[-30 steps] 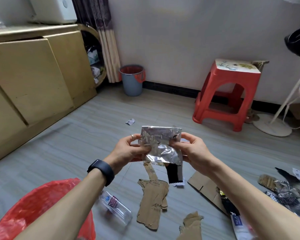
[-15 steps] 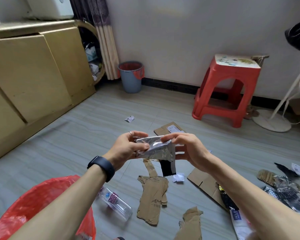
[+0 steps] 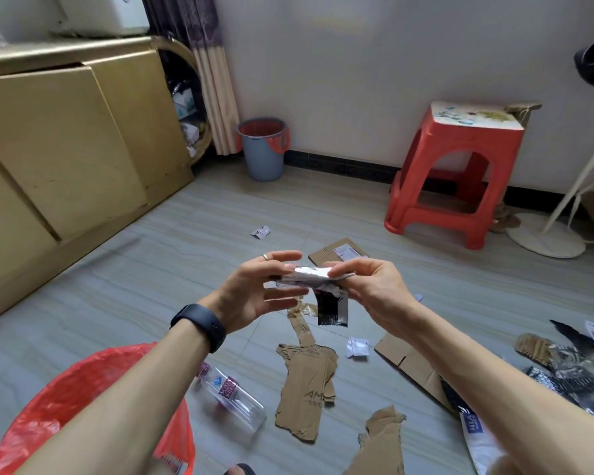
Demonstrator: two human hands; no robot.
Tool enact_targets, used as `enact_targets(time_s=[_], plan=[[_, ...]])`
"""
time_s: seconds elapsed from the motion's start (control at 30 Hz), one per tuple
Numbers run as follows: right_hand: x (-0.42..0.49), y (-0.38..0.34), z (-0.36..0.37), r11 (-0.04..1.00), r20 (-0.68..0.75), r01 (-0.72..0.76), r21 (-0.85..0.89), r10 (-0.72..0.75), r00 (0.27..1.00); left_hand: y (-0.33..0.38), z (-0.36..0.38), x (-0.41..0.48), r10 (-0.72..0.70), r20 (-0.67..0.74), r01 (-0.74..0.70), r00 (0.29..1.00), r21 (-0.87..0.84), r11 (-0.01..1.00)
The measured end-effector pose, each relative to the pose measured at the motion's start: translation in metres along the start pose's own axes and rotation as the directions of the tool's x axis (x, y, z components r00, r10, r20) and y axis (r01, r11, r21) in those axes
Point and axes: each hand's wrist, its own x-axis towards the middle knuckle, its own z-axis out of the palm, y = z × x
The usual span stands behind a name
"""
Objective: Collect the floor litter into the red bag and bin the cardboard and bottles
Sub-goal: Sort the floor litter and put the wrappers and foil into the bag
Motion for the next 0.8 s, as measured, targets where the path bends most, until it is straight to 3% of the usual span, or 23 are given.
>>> enact_targets(time_s=[0.17, 0.33, 0.5, 0.63, 0.8], plan=[[-0.003, 0.005, 0.002, 0.985, 0.082, 0.009, -0.174, 0.005, 0.997, -0.004, 0.0, -0.001, -0.007, -0.084, 0.012, 0.996, 0.058, 0.998], [-0.006, -0.001, 0.009, 0.984, 0.208, -0.169, -0.061, 0.178, 0.962, -0.005, -0.009, 0.002, 0.139, -0.188, -0.111, 0.972, 0.15, 0.982], [0.003, 0.012, 0.021, 0.997, -0.007, -0.077, -0.007, 0.077, 0.997, -0.009, -0.014, 0.001, 0.236, -0.192, -0.173, 0.953, 0.294, 0.94], [0.006, 0.01, 0.029, 0.997, 0.0, -0.044, -0.062, 0.044, 0.999, -0.009, -0.021, -0.004, 0.197, -0.151, -0.124, 0.969, 0.394, 0.911], [0.01, 0.012, 0.047, 0.994, 0.006, 0.018, -0.111, -0.017, 1.0, -0.006, -0.029, -0.008, 0.126, -0.205, -0.056, 0.971, 0.318, 0.946]])
